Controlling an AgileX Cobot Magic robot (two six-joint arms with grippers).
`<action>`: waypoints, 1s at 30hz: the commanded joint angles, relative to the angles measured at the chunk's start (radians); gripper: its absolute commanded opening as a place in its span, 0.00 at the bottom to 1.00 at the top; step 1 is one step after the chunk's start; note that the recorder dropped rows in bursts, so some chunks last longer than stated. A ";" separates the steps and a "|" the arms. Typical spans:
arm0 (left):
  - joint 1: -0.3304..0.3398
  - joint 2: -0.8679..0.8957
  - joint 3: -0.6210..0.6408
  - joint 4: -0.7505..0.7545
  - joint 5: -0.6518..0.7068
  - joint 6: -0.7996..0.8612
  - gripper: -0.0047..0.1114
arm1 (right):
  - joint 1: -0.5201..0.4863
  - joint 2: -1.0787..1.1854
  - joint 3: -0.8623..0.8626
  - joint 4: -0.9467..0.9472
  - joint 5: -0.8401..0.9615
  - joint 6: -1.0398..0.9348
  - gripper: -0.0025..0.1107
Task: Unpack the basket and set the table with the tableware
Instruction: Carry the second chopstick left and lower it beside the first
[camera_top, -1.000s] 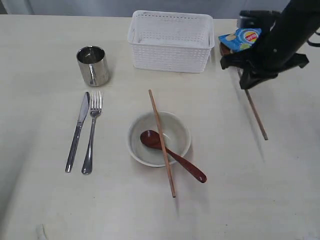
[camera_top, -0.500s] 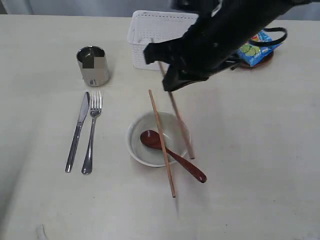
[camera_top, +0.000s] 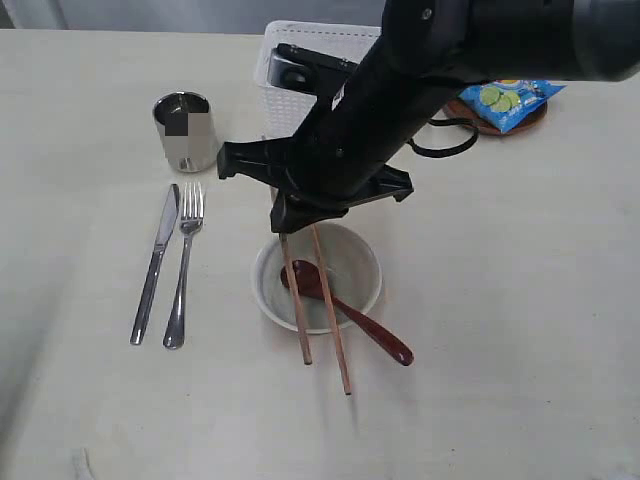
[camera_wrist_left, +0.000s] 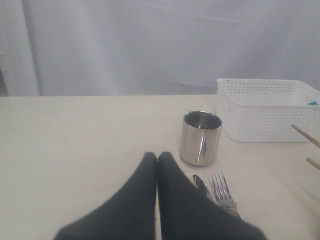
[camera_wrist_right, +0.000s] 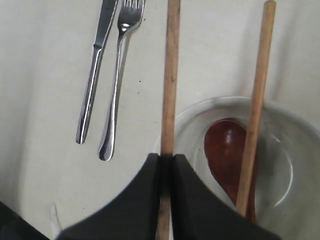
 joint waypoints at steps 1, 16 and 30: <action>-0.001 -0.004 0.003 -0.003 -0.006 0.000 0.04 | 0.002 0.005 0.000 -0.085 -0.019 0.080 0.02; -0.001 -0.004 0.003 -0.003 -0.006 0.000 0.04 | 0.014 0.039 0.000 -0.153 0.001 0.147 0.02; -0.001 -0.004 0.003 -0.003 -0.006 0.000 0.04 | 0.014 0.039 0.000 -0.157 0.040 0.147 0.02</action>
